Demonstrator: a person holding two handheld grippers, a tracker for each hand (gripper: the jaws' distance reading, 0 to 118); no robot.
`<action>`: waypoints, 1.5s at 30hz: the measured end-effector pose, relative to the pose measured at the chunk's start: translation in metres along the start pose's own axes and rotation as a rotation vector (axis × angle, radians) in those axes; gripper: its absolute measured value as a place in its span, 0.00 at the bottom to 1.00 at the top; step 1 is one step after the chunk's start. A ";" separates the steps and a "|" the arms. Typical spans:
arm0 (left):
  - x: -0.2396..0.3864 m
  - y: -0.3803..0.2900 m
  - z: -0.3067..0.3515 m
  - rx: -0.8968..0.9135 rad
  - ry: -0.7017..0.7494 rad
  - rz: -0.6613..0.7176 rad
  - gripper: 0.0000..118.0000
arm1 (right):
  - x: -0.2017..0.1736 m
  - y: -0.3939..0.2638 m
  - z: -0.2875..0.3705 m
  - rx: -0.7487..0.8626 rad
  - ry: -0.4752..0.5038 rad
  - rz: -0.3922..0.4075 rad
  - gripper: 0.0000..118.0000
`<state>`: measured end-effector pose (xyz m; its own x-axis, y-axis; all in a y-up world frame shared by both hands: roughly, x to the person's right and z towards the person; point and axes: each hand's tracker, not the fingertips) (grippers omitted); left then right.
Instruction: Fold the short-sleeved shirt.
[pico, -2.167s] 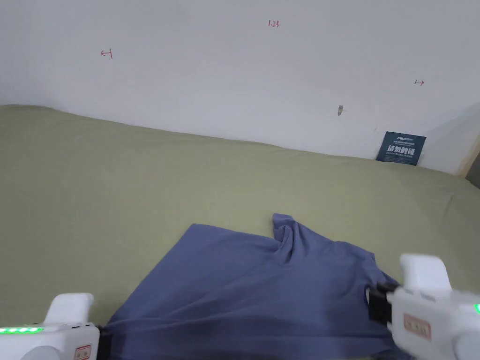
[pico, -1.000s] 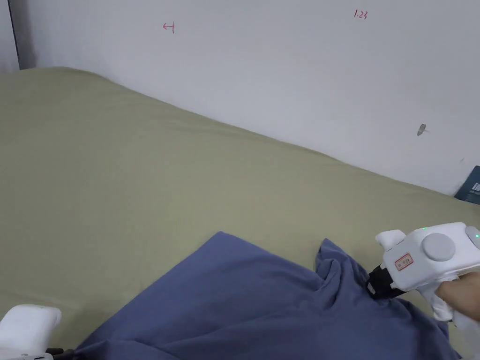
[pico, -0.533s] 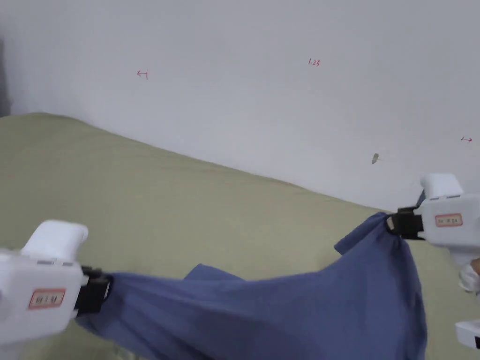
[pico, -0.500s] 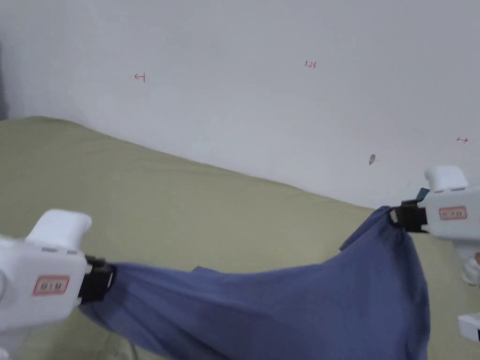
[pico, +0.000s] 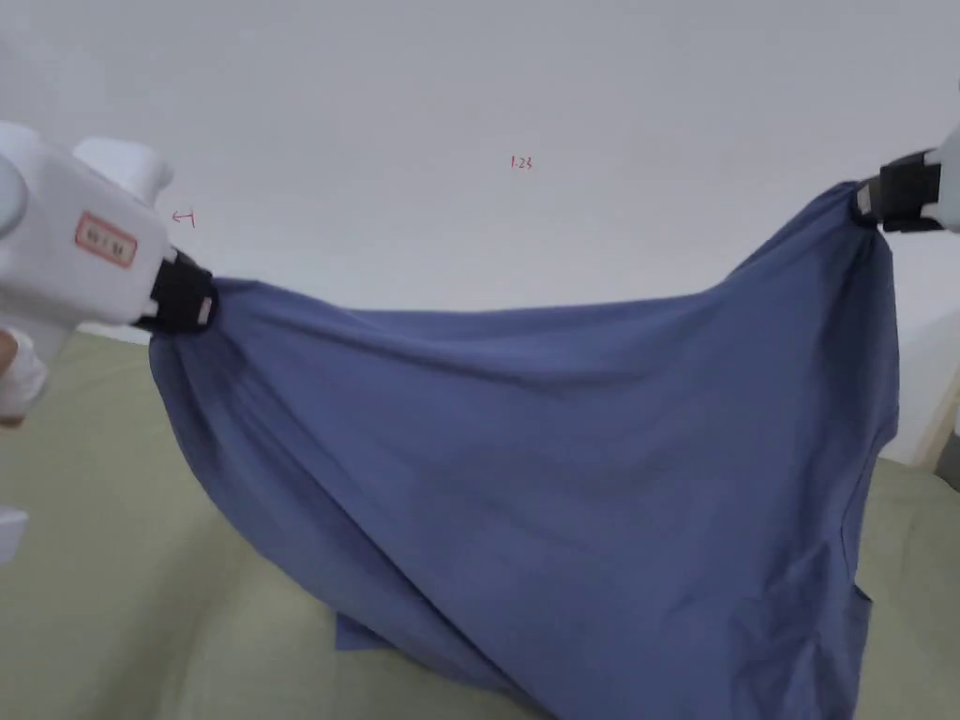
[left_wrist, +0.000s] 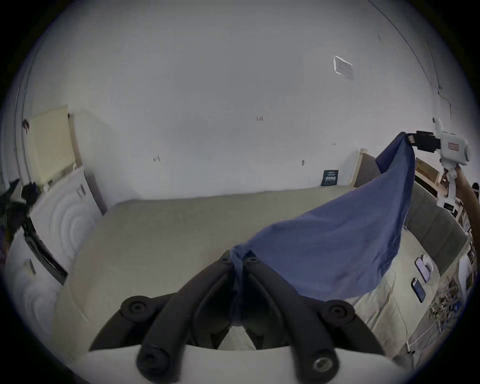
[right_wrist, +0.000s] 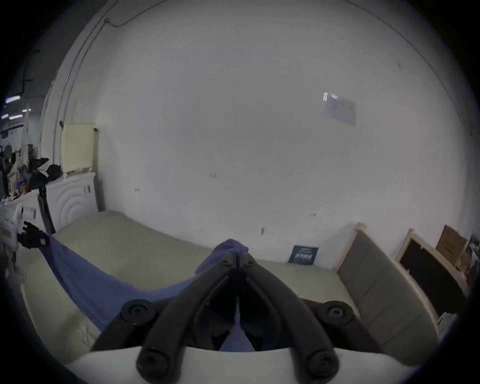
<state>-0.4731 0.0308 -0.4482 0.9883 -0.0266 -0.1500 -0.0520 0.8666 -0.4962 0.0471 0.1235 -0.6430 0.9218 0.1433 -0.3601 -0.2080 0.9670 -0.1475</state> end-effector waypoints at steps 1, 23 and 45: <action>-0.002 0.010 -0.003 -0.001 -0.001 0.005 0.01 | 0.002 0.005 0.000 0.021 -0.014 0.012 0.02; -0.016 0.136 -0.021 0.187 0.107 0.008 0.01 | -0.001 0.064 -0.014 0.198 -0.104 -0.056 0.02; -0.012 0.039 0.009 0.077 0.002 -0.046 0.01 | 0.009 -0.003 0.057 0.019 -0.035 -0.007 0.02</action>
<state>-0.4859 0.0691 -0.4580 0.9891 -0.0681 -0.1302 0.0047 0.9001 -0.4357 0.0751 0.1340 -0.5931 0.9343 0.1438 -0.3263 -0.1956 0.9718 -0.1317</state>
